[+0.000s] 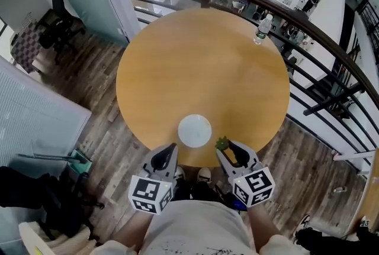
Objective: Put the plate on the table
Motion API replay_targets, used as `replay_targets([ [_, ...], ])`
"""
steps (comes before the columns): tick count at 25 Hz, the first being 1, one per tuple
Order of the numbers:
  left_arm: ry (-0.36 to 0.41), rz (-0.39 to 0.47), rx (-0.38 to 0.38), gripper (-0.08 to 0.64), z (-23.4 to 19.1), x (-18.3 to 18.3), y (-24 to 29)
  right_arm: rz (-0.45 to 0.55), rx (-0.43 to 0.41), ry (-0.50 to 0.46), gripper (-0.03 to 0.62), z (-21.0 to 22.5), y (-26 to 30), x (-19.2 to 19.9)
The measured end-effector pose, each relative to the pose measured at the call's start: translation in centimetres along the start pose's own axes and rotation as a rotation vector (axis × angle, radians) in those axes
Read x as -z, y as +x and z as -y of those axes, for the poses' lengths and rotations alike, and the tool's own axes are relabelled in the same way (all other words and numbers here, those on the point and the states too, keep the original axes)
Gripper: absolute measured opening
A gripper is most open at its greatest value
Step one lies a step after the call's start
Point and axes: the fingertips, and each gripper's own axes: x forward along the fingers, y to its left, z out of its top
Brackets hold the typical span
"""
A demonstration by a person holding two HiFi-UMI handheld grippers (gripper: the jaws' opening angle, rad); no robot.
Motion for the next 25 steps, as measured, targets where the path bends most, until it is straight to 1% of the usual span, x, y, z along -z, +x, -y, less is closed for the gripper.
replay_targets([
  [12,0.004,-0.03,0.045,0.023,-1.5,0.5,3.4,-0.047,0.004,0.0,0.155,0.5,3.0,1.2],
  [16,-0.001,-0.053,0.043,0.023,-1.4,1.0,5.5,-0.076,-0.002,0.011,0.155,2.4,3.8,2.3],
  [20,0.028,-0.084,0.042,0.023,-0.9,1.3,8.1,-0.105,-0.007,0.027,0.155,5.0,4.7,3.4],
  [25,0.02,-0.102,0.047,0.023,-1.2,2.0,9.6,-0.128,-0.011,0.04,0.155,6.0,6.2,4.4],
])
